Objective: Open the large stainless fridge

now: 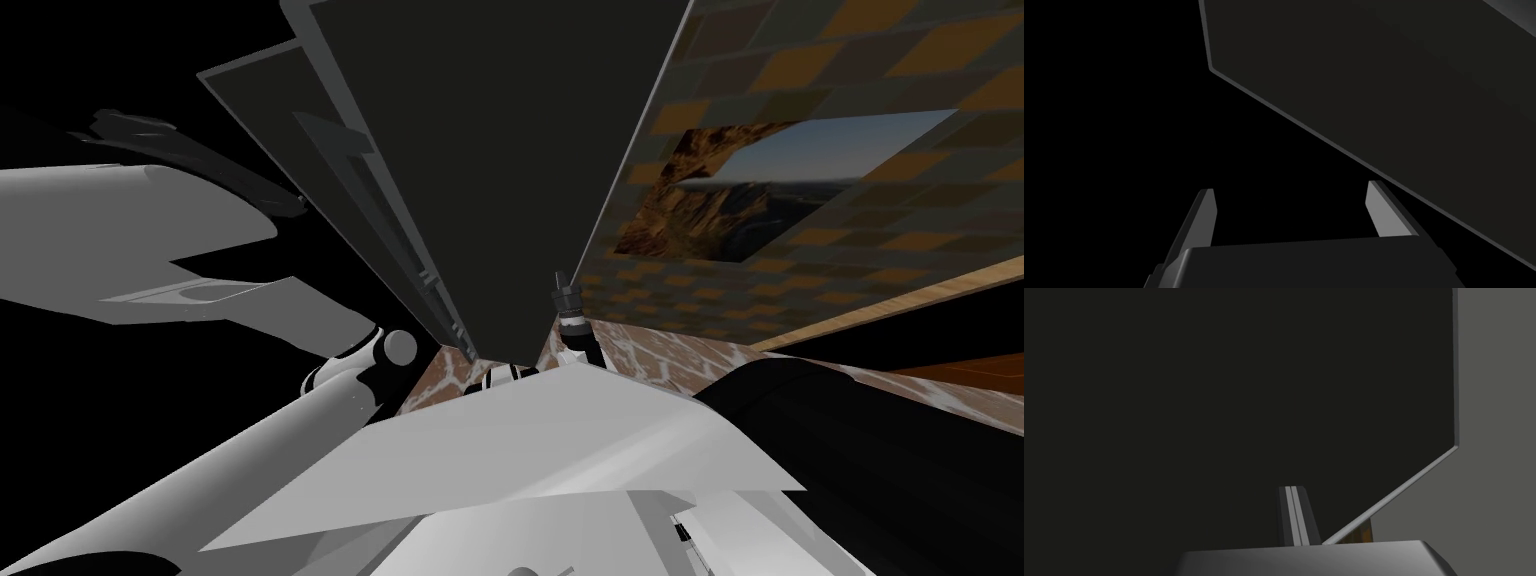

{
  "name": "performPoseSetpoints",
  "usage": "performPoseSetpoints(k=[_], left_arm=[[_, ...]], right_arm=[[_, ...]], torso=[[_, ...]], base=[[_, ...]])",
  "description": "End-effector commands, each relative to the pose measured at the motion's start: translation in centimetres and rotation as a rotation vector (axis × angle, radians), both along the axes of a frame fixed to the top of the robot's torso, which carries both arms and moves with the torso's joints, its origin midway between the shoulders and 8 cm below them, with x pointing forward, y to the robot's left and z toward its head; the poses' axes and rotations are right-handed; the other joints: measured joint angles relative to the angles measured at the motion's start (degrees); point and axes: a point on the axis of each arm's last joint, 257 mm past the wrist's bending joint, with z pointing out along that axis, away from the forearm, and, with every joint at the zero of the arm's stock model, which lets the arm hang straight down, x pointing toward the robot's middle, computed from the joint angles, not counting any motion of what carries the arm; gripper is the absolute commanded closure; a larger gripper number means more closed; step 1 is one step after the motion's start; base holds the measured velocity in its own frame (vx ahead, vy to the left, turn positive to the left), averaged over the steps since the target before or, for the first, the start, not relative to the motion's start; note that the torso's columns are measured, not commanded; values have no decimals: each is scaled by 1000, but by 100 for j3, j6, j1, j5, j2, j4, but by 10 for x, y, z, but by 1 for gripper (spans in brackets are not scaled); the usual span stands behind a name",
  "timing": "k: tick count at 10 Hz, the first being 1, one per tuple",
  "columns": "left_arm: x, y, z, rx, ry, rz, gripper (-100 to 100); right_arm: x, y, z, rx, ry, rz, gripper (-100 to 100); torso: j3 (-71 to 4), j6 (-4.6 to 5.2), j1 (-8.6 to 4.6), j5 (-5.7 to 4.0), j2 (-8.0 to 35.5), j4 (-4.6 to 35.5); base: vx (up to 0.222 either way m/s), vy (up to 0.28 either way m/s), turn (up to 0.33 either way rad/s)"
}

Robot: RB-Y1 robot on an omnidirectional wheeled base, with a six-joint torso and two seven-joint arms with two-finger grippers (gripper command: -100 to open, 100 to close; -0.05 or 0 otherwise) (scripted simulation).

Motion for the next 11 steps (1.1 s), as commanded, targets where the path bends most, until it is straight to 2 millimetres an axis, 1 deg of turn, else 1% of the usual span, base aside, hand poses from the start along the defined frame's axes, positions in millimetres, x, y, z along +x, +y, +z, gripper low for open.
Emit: performPoseSetpoints(k=[1,5,11], left_arm=[[7,-11,7,-46,18,-33,-100],[15,-27,15,-105,43,-79,-100],[21,-55,32,-195,85,-149,-100]], right_arm=[[0,0,0,0,0,0,0],[0,0,0,0,0,0,0],[0,0,0,0,0,0,0]], torso=[[0,0,1,0,0,0],[0,0,0,0,0,0],[0,0,0,0,0,0]], base=[[-4,-1,-33],[-3,-2,-30],[-3,-1,-30]])
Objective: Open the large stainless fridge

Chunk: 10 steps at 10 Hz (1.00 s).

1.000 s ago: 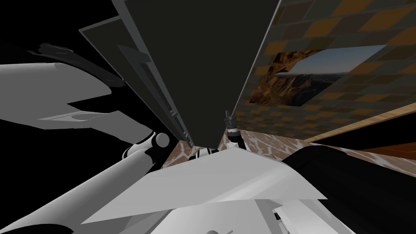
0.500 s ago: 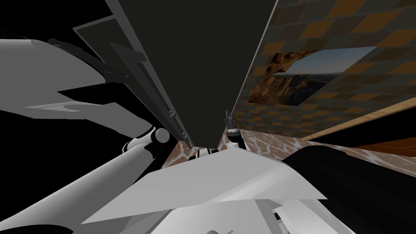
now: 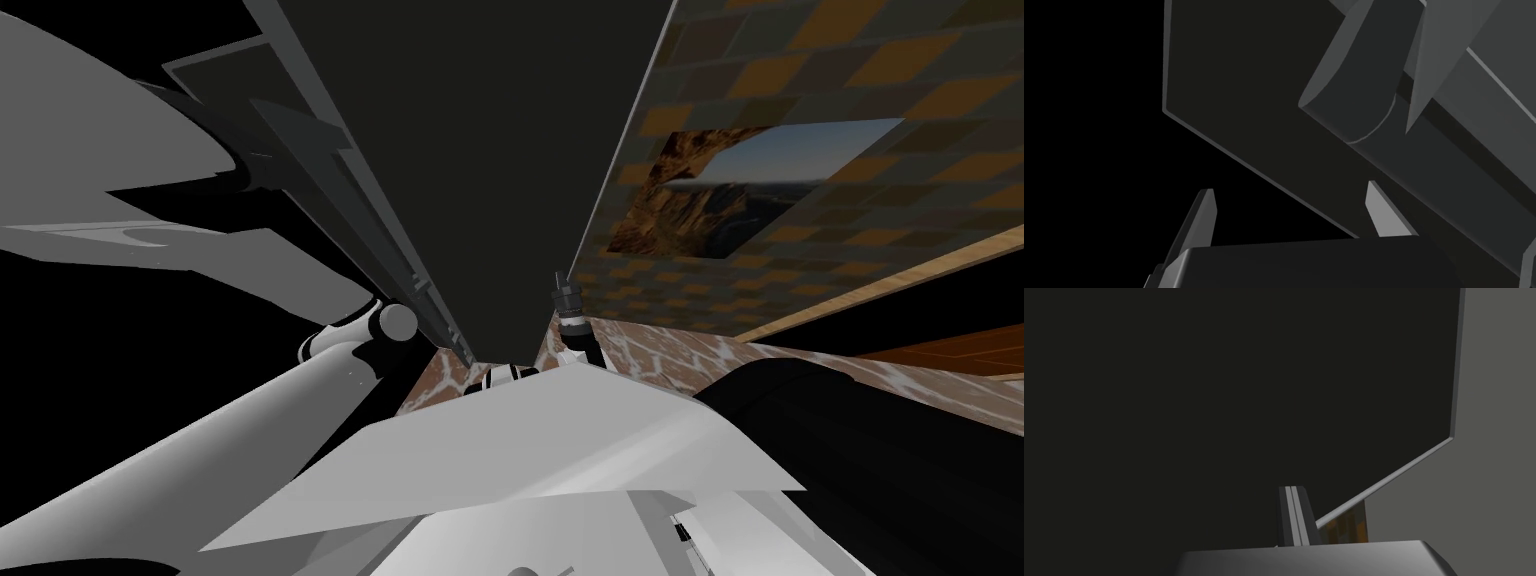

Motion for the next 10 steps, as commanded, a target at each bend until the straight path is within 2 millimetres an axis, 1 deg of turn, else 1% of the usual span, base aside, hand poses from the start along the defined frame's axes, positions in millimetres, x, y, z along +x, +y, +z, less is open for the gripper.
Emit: performPoseSetpoints(k=[1,6,7,9,10], left_arm=[[1,-14,7,-43,24,-34,-100],[1,-46,23,-124,79,-104,-100],[1,-46,23,-124,79,-104,-100],[0,-59,29,-151,104,-129,-100],[0,-59,29,-151,104,-129,-100]], right_arm=[[0,0,0,0,0,0,0],[0,0,0,0,0,0,0],[0,0,0,0,0,0,0],[0,0,0,0,0,0,0],[0,0,0,0,0,0,0]], torso=[[2,10,-14,-10,3,4],[-3,59,-125,-78,9,29],[7,64,-143,-83,17,27],[8,81,-176,-105,24,38],[11,90,-194,-114,27,38]], base=[[-5,6,-32],[-6,7,-27],[0,0,0],[-5,5,-35],[2,7,9]])
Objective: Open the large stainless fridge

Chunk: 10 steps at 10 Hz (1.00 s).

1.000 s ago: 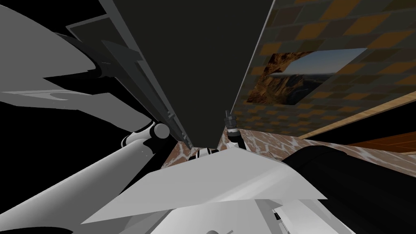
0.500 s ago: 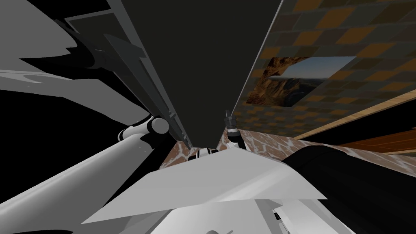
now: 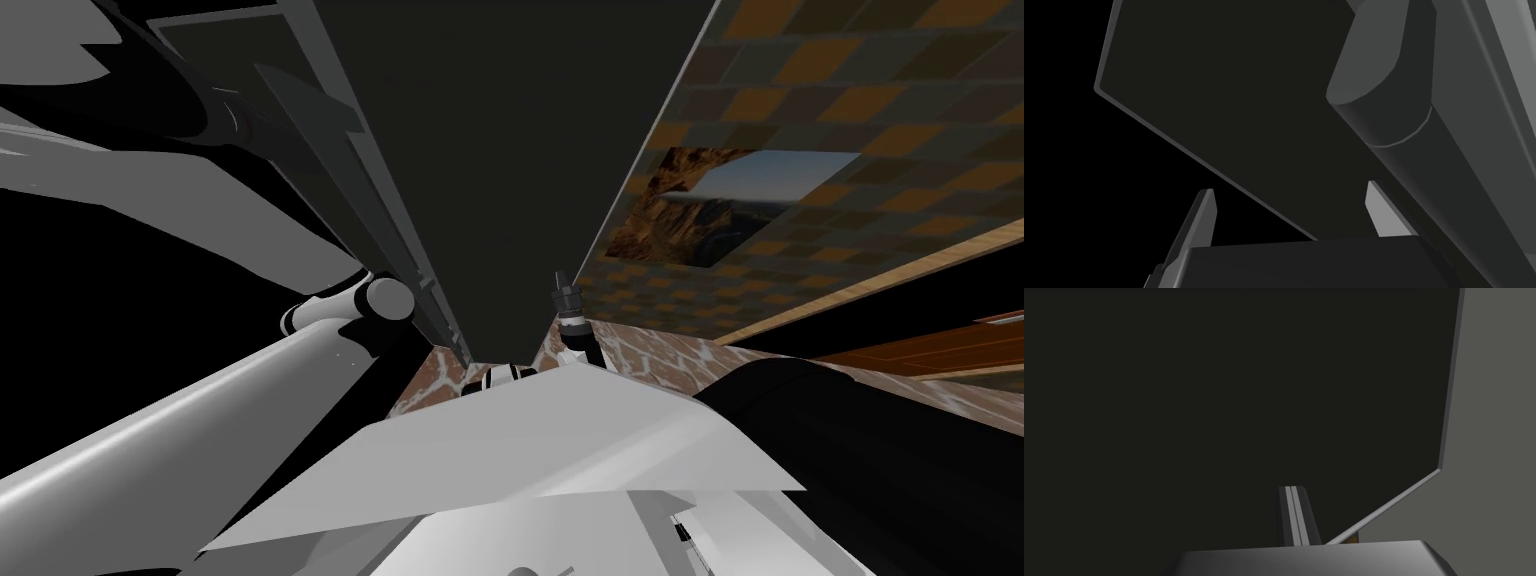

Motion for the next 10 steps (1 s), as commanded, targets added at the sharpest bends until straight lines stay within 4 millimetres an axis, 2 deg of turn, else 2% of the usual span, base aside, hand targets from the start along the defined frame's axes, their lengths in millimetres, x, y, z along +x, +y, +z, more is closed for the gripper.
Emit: performPoseSetpoints(k=[1,7,9,10], left_arm=[[0,-21,12,-15,3,-42,-100],[-4,-41,20,-52,44,-78,-100],[5,-10,-6,-100,79,-31,-100],[9,-5,-13,-121,79,-28,-100]], right_arm=[[0,0,0,0,0,0,0],[0,0,0,0,0,0,0],[0,0,0,0,0,0,0],[0,0,0,0,0,0,0]], torso=[[0,-1,-8,-1,0,-2],[3,39,-91,-54,13,19],[11,10,-55,-32,20,19],[6,-22,49,21,8,3]], base=[[-5,-2,-10],[-3,1,-14],[6,88,88],[35,174,0]])
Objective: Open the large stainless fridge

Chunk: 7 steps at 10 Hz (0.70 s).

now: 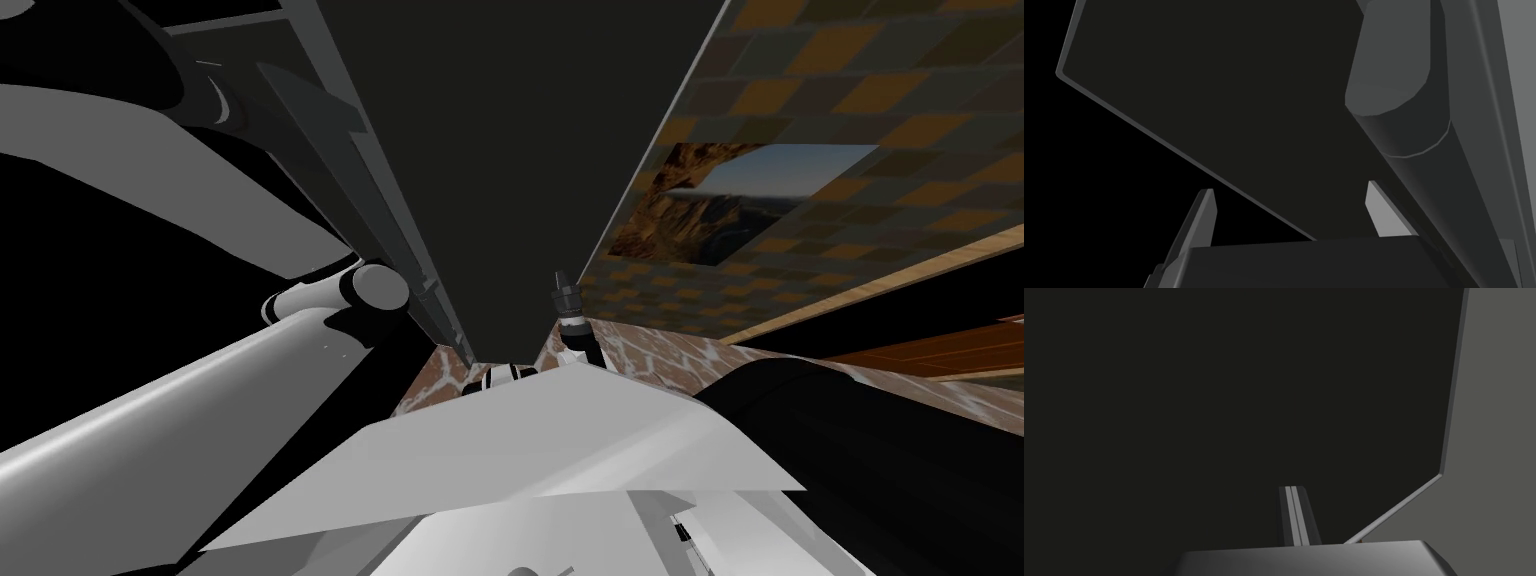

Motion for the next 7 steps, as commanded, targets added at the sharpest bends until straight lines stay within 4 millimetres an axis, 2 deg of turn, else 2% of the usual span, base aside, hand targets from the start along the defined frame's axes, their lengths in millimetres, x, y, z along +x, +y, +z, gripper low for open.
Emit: performPoseSetpoints(k=[1,2,3,5,6,7], left_arm=[[8,7,-15,-49,-11,2,-100],[7,6,-12,-39,-6,2,-100],[1,-3,0,-7,-11,-5,100],[-4,-9,10,20,-11,-9,100],[-3,-3,8,7,-15,2,100],[-9,2,13,13,-25,20,-100]], right_arm=[[0,0,0,0,0,0,0],[0,0,0,0,0,0,0],[0,0,0,0,0,0,0],[0,0,0,1,0,0,0],[0,0,0,0,0,0,0],[0,0,0,0,0,0,0]], torso=[[-16,-24,77,45,-25,-20],[-23,-51,128,79,-39,-37],[-22,-64,127,88,-40,-41],[-13,-64,83,72,-29,-39],[-3,-41,80,60,-22,-41],[-11,-30,81,50,-29,-39]], base=[[21,167,-31],[3,72,-12],[-21,-92,-22],[-29,-175,7],[-19,-56,62],[-63,-59,70]])
